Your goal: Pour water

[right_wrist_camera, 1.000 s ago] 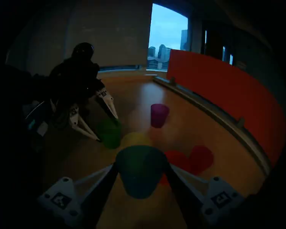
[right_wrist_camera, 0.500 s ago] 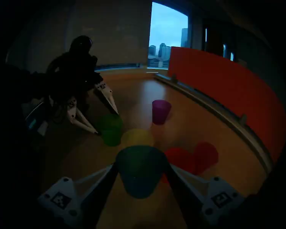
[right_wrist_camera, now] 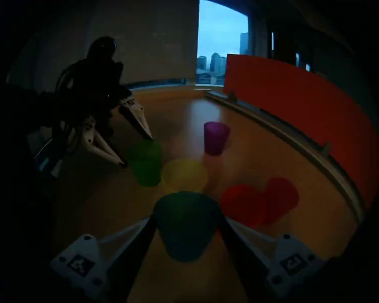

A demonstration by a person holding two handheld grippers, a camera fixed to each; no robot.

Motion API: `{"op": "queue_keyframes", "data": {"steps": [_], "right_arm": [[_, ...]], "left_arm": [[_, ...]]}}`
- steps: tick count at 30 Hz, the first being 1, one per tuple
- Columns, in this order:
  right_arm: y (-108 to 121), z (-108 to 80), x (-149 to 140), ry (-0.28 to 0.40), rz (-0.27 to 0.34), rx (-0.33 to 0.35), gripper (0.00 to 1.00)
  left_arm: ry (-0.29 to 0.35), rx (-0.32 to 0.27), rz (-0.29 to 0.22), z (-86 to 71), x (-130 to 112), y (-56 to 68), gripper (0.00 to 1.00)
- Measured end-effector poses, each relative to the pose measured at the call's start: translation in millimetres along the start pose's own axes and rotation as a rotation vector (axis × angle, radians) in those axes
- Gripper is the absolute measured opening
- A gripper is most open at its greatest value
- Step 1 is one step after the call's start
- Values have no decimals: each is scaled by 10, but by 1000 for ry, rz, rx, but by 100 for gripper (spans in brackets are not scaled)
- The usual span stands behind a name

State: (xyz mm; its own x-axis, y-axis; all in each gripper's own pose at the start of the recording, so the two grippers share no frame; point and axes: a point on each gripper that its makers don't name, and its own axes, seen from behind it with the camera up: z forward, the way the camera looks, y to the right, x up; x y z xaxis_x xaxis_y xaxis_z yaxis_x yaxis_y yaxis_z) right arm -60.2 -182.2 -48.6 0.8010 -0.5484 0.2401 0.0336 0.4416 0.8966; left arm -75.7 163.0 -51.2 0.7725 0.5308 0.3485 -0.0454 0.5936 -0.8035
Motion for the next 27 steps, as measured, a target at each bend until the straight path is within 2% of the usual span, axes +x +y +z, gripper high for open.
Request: {"op": "queue_keyframes", "data": {"steps": [18,27], "right_arm": [[-30,97,-157,-24,10,4,98],[-41,65,-177,-30,11,2,99]], "left_arm": [[12,15,-15,-126,-31,-1,94],[14,11,-13,-172,-53,17,95]]}}
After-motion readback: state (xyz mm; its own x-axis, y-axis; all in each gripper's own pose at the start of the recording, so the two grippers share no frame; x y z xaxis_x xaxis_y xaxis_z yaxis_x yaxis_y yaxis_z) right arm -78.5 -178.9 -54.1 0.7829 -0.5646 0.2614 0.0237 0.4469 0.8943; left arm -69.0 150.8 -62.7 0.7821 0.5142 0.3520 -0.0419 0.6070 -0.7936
